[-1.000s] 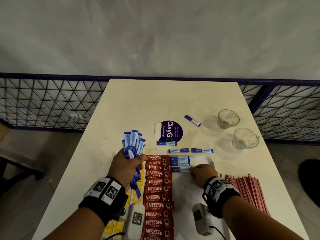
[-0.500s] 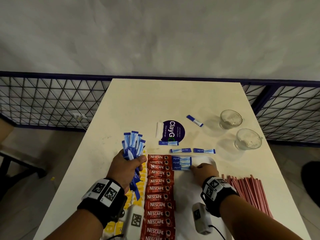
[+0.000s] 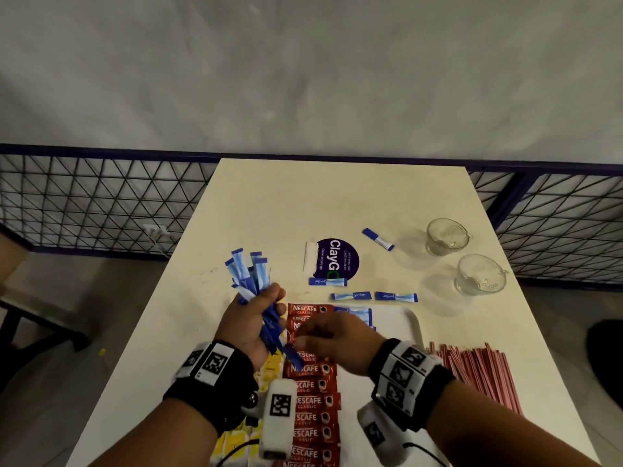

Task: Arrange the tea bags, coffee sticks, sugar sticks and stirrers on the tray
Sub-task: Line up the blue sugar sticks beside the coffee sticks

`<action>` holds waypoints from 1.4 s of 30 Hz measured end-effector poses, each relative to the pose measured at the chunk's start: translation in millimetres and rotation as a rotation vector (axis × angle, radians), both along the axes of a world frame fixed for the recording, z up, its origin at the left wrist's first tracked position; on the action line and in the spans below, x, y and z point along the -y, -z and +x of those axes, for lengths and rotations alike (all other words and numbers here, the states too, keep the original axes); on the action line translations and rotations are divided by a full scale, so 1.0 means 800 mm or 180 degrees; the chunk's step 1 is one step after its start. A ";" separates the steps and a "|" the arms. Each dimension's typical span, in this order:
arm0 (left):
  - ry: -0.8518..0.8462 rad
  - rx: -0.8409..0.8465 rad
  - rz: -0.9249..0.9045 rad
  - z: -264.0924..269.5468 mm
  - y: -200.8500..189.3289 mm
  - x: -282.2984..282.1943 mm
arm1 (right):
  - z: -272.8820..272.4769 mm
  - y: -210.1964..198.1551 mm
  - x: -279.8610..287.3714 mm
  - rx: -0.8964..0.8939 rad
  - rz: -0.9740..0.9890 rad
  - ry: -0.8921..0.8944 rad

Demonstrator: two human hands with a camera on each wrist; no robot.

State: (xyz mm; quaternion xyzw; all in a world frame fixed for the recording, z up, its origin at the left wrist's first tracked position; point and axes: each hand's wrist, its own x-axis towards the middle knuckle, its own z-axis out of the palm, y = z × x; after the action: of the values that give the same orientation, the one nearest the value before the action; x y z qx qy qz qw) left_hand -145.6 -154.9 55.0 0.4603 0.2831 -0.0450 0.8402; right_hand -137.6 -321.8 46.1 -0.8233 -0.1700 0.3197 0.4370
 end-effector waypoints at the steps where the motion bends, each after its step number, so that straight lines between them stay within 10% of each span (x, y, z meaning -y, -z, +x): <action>1: -0.0072 0.0062 -0.0091 0.002 -0.003 0.003 | -0.003 -0.001 -0.005 -0.0003 0.0056 -0.0107; 12: -0.0645 0.0533 -0.0303 0.015 -0.017 0.000 | -0.008 -0.002 0.006 -0.0599 0.0578 0.0601; 15: -0.0475 0.0627 0.0837 0.012 -0.024 -0.017 | -0.002 0.001 0.016 -0.0688 0.0388 0.0995; 19: 0.1243 0.0806 0.3002 -0.006 -0.029 -0.004 | 0.000 -0.008 0.017 -0.0738 0.0626 0.1193; 25: 0.1954 0.1431 0.3468 -0.011 -0.015 0.009 | 0.002 -0.020 0.013 -0.1434 0.1496 0.1360; 29: 0.1553 0.1310 0.3016 -0.014 -0.016 0.020 | 0.002 -0.022 0.014 -0.1619 0.1934 0.1354; 35: 0.0409 0.0697 0.0461 -0.014 -0.020 0.037 | 0.007 -0.010 0.020 -0.0980 0.1584 0.1522; 42: 0.0334 0.0648 0.0119 -0.010 -0.013 0.041 | -0.001 -0.014 0.017 -0.1016 0.1944 0.1192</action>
State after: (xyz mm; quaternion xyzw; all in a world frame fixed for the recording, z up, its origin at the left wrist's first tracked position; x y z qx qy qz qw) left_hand -153.5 -187.9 65.8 0.4923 0.1727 -0.0368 0.8524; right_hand -138.4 -335.6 57.6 -0.6120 -0.0341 0.2932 0.7337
